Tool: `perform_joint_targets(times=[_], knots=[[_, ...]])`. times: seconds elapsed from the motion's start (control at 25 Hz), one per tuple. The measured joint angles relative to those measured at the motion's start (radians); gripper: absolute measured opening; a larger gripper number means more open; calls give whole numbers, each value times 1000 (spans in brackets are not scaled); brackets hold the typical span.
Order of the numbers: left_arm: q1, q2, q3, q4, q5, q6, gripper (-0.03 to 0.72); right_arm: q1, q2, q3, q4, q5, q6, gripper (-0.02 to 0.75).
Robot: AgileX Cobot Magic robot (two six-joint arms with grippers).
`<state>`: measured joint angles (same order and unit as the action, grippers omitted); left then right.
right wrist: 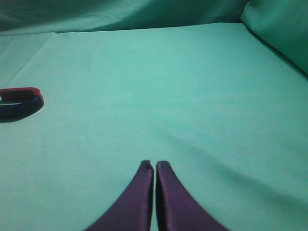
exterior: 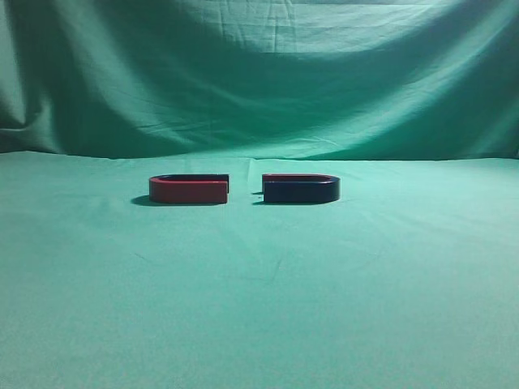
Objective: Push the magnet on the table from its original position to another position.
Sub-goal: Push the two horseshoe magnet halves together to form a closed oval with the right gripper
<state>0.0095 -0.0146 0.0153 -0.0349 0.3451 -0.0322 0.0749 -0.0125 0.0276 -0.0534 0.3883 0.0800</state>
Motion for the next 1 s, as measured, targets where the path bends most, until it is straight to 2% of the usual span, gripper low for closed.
perform_joint_targets(times=[0.88,1.0], knots=[[0,0,0,0,0,0,399,0,0,0,0,0,-2,0],[0,0,0,0,0,0,399,0,0,2,-17,-80,-2,0]])
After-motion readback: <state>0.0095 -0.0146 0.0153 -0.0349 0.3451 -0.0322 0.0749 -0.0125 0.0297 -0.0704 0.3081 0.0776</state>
